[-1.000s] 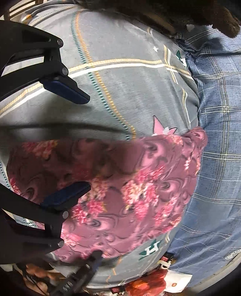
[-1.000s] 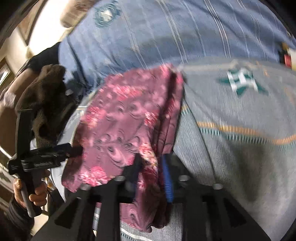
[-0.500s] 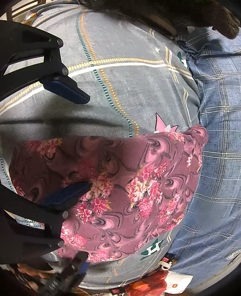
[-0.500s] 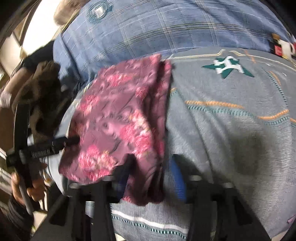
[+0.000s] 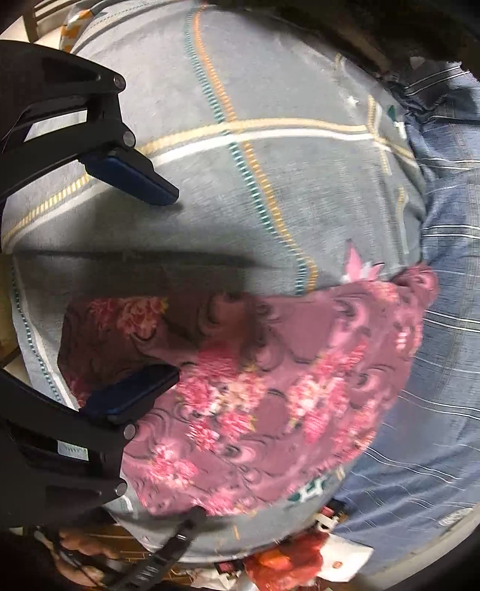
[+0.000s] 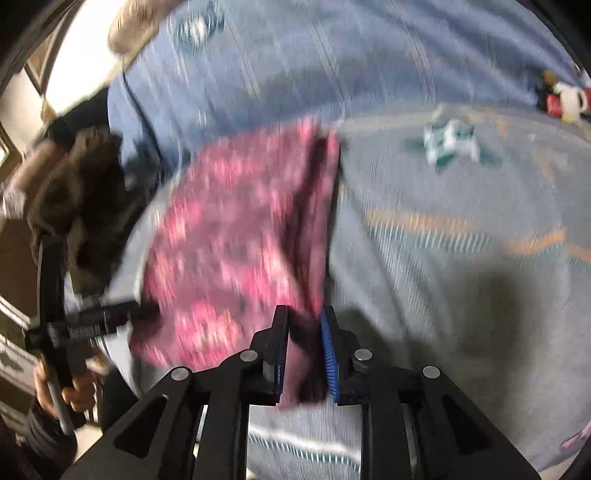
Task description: Fold small clothes
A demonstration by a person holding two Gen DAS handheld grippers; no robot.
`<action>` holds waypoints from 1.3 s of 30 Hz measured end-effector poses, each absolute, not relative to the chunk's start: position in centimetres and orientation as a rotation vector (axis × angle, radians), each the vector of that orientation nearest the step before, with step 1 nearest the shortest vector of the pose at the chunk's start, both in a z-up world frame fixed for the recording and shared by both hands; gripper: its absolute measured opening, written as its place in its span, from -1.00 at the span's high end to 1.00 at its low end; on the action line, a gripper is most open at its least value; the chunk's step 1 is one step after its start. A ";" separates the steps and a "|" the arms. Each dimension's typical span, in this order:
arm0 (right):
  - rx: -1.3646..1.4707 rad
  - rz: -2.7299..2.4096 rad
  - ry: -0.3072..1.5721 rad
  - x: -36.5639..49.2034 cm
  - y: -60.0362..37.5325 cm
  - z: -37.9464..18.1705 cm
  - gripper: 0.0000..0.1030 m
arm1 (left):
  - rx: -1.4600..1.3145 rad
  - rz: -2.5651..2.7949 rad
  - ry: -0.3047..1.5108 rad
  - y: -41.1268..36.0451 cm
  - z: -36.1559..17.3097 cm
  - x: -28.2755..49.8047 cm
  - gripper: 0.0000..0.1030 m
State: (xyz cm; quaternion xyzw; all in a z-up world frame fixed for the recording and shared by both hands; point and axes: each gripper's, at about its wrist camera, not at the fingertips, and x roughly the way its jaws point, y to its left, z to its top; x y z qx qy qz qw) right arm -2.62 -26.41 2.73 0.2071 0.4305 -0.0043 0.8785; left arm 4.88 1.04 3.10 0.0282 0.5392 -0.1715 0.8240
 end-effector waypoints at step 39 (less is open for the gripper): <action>0.708 -0.100 0.806 13.7 -33.1 0.4 0.91 | -0.124 -0.303 1.184 -5.4 3.0 22.8 0.09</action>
